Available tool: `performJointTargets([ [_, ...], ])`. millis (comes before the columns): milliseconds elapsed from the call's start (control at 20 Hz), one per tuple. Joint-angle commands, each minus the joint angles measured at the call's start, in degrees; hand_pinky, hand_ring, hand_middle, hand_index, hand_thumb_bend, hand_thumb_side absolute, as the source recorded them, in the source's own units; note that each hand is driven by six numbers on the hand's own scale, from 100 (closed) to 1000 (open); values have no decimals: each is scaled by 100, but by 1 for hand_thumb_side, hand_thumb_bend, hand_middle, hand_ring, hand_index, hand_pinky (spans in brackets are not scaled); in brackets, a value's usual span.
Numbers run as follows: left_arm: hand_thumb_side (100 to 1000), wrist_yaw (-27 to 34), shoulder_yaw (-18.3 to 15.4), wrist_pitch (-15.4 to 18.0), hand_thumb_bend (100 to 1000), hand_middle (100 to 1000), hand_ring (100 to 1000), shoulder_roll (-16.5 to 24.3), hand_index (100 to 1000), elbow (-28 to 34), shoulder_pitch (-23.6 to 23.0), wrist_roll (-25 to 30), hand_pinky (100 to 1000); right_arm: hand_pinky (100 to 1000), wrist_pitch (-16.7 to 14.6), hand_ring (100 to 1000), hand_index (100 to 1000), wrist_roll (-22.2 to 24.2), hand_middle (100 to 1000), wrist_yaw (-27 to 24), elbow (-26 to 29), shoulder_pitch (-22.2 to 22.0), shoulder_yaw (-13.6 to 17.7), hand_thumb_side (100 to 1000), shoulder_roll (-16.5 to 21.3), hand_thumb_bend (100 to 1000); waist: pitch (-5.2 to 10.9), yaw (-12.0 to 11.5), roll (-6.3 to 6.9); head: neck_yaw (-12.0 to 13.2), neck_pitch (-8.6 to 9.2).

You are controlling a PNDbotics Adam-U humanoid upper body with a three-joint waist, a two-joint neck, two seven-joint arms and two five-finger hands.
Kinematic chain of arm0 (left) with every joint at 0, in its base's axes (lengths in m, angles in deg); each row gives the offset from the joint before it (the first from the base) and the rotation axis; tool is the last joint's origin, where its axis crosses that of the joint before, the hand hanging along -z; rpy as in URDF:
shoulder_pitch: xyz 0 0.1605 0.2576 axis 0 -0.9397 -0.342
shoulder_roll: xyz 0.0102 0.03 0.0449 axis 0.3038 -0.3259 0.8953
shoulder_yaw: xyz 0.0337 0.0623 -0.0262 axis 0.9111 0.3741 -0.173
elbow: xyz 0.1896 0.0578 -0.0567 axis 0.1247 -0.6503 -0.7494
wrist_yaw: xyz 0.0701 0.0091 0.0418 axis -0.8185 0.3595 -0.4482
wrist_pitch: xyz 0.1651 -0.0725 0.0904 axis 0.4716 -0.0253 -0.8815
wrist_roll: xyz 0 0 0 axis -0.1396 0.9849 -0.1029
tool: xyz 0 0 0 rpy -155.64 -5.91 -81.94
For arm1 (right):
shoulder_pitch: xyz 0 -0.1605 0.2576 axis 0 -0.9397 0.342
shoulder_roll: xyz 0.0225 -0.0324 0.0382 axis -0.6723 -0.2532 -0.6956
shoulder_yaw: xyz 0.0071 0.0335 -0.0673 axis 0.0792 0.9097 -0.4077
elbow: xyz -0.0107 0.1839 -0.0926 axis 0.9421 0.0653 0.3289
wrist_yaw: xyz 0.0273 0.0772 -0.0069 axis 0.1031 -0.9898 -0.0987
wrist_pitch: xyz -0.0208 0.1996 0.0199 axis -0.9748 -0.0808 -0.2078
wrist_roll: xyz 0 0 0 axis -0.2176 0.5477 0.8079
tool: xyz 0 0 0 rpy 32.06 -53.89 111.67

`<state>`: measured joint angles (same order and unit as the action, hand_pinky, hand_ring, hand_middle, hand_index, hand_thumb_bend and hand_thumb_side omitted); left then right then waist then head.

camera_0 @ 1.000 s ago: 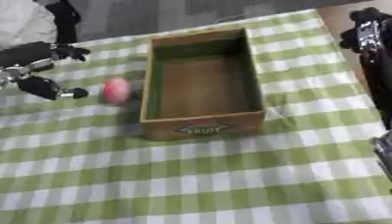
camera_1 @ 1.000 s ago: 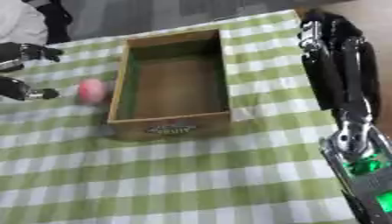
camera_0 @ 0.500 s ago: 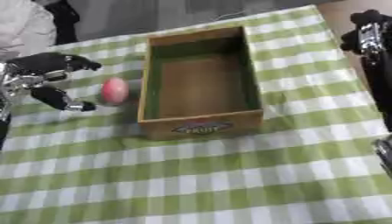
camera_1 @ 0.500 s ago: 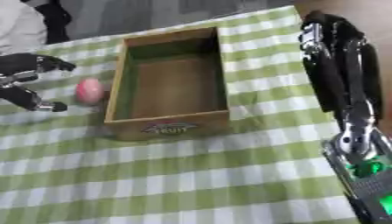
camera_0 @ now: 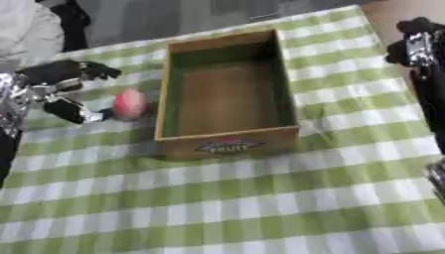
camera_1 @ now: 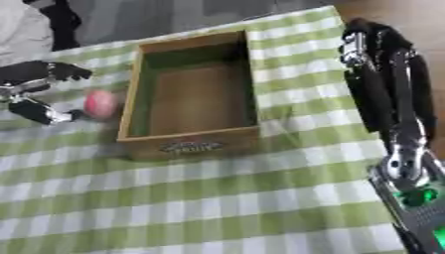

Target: Pick up objects on the table and place them in the box.

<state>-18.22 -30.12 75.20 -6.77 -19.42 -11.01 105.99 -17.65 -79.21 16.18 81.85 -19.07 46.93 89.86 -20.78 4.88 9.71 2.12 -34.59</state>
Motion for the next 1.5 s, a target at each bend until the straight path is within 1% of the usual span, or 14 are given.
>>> performJointTargets([
  [50, 564, 354, -38, 772, 345, 849, 833, 171, 1000, 137, 151, 1143, 761, 766, -25, 646, 796, -1, 583, -25, 116, 43, -1, 945, 116, 100, 112, -3, -21, 17, 70],
  [150, 560, 489, -78, 772, 342, 850, 832, 181, 1000, 159, 164, 1351, 760, 766, -31, 646, 795, 4, 582, -20, 116, 53, -8, 946, 112, 100, 109, 14, -13, 21, 70],
  [300, 587, 651, -123, 772, 343, 847, 826, 165, 1000, 137, 167, 1607, 752, 767, -31, 645, 795, 2, 581, -15, 116, 62, -7, 944, 115, 100, 101, 44, 0, 42, 71],
  [500, 598, 874, -126, 772, 364, 845, 829, 155, 1000, 145, 160, 1932, 757, 768, -36, 645, 795, 0, 581, -28, 116, 60, -17, 938, 128, 100, 86, 52, 19, 47, 58],
  [700, 609, 995, -105, 772, 356, 840, 828, 126, 1000, 182, 153, 2156, 755, 769, -42, 645, 795, 19, 580, -33, 116, 69, -29, 937, 135, 100, 68, 66, 35, 62, 69],
  [850, 595, 1113, -73, 772, 346, 846, 829, 108, 1000, 230, 150, 2305, 758, 770, -43, 645, 795, 16, 580, -39, 116, 66, -31, 935, 145, 100, 54, 74, 48, 61, 69],
  [950, 553, 1193, -44, 772, 315, 851, 827, 95, 1000, 283, 149, 2402, 757, 770, -45, 645, 795, 15, 580, -42, 116, 66, -35, 935, 149, 100, 48, 74, 54, 58, 66],
  [1000, 517, 1240, -35, 772, 286, 855, 826, 90, 1000, 308, 150, 2453, 757, 770, -46, 645, 795, 14, 580, -43, 116, 65, -36, 934, 152, 100, 46, 72, 57, 55, 65],
  [1100, 493, 1339, -14, 772, 257, 859, 824, 72, 1000, 336, 152, 2567, 755, 770, -53, 645, 795, 14, 580, -47, 116, 62, -41, 934, 153, 100, 42, 67, 65, 49, 62],
  [1200, 501, 1463, 21, 772, 254, 861, 823, 54, 1000, 359, 148, 2711, 755, 771, -59, 645, 795, 15, 580, -50, 116, 56, -47, 933, 155, 100, 39, 63, 72, 42, 64],
  [1300, 528, 1608, 67, 772, 256, 865, 824, 36, 1000, 386, 141, 2891, 755, 771, -61, 645, 795, 11, 580, -51, 116, 50, -47, 933, 157, 100, 39, 62, 78, 31, 59],
  [1500, 563, 2032, 125, 772, 265, 860, 822, 31, 1000, 542, 138, 3231, 758, 771, -54, 645, 794, -5, 579, -45, 116, 24, -45, 931, 160, 100, 51, 55, 86, 15, 47],
])
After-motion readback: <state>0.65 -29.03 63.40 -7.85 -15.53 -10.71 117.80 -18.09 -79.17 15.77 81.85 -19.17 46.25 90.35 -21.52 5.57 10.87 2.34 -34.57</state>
